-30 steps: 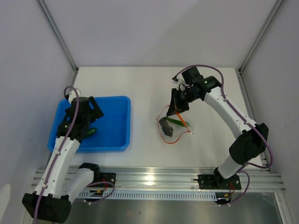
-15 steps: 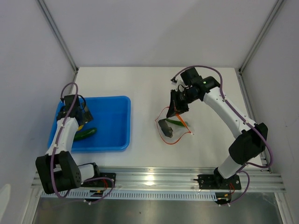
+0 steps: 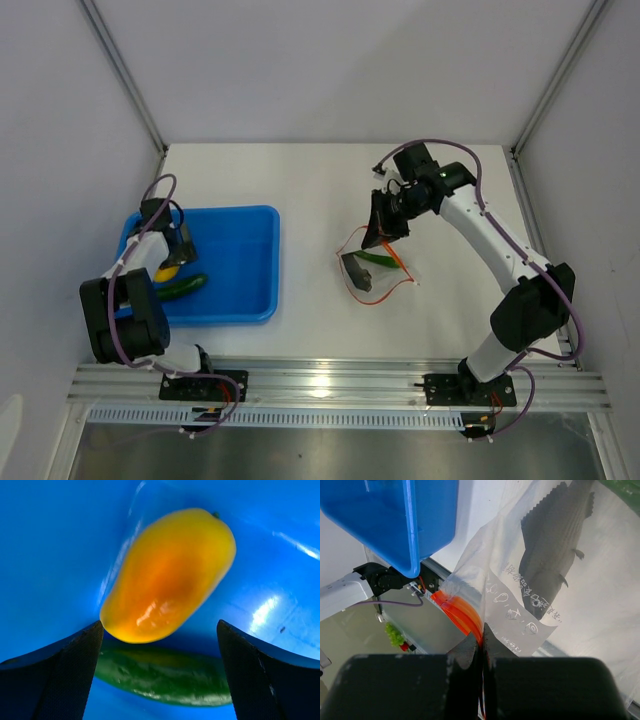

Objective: Place the food in the zip-top bag and seal the zipper
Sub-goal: Pick up the fake fruit from the bin.

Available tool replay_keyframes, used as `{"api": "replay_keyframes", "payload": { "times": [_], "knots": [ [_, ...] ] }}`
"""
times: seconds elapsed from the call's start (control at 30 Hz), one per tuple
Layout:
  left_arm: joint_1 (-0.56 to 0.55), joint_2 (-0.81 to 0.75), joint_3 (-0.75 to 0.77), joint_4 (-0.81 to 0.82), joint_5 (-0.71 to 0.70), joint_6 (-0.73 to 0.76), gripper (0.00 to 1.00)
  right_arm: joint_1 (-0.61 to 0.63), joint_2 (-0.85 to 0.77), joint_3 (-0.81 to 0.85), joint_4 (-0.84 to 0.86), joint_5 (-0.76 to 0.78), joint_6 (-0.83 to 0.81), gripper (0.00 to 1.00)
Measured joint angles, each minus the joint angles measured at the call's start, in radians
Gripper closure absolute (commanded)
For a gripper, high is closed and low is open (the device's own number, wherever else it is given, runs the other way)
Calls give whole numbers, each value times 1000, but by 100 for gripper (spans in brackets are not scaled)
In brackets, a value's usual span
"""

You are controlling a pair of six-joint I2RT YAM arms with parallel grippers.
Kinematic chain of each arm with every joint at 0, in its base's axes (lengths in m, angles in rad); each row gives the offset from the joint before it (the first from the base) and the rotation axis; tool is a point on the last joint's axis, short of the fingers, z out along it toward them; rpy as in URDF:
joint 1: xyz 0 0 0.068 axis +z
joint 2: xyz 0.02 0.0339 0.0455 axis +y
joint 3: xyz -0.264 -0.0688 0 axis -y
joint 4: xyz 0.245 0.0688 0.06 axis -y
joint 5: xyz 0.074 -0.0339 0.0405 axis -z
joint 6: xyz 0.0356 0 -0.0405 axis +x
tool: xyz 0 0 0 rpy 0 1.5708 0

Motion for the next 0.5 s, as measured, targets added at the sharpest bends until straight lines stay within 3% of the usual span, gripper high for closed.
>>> {"api": "replay_keyframes", "payload": {
  "times": [0.5],
  "knots": [
    [16, 134, 103, 58, -70, 67, 10, -50, 0, -31, 0, 3, -8, 100]
  ]
}}
